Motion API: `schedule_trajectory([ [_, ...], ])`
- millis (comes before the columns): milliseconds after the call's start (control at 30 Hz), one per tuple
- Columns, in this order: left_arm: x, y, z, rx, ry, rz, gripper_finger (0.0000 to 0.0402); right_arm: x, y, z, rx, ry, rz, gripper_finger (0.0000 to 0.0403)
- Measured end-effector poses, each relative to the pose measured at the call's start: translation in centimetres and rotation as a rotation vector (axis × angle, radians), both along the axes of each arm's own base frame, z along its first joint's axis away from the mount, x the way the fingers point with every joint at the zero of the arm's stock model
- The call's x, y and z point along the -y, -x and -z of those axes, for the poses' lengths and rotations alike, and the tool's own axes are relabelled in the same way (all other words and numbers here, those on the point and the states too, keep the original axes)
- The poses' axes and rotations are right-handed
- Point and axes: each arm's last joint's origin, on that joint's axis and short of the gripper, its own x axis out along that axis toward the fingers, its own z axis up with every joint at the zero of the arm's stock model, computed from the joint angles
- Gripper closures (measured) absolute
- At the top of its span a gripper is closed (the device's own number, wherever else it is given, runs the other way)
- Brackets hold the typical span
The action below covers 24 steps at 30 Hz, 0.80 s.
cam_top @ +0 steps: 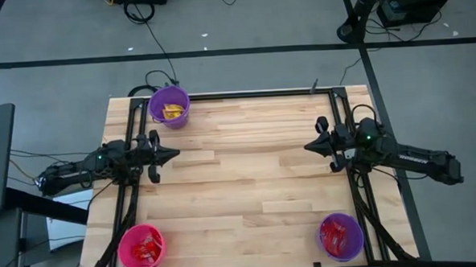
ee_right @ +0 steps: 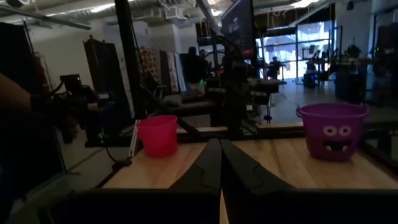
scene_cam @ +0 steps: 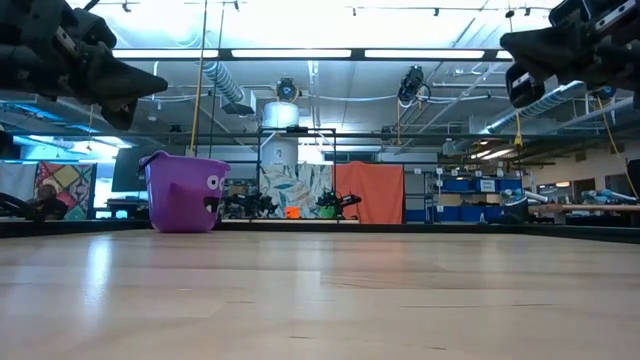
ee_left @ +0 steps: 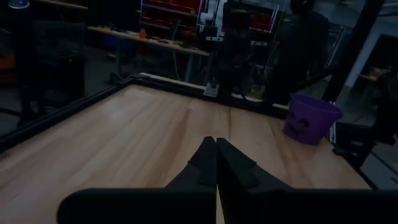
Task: Sort candy by brand, put in halloween buckets
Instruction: Return to Home Position
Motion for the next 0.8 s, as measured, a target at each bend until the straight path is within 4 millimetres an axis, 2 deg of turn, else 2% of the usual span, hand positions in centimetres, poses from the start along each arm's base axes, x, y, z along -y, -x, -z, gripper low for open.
schedule_trajectory([
  [267,0.1,0.0,0.0,0.007,0.034,0.033,0.0399,-0.2,0.6,0.2,0.010,0.039,0.031,0.0394],
  [567,0.1,0.0,-0.4,0.046,0.034,0.048,0.0399,-0.7,0.3,1.9,0.105,-0.003,0.040,0.0395],
  [800,0.0,0.0,-0.2,0.036,0.063,0.017,0.0399,-1.2,0.1,1.9,0.113,0.018,0.039,0.0396],
])
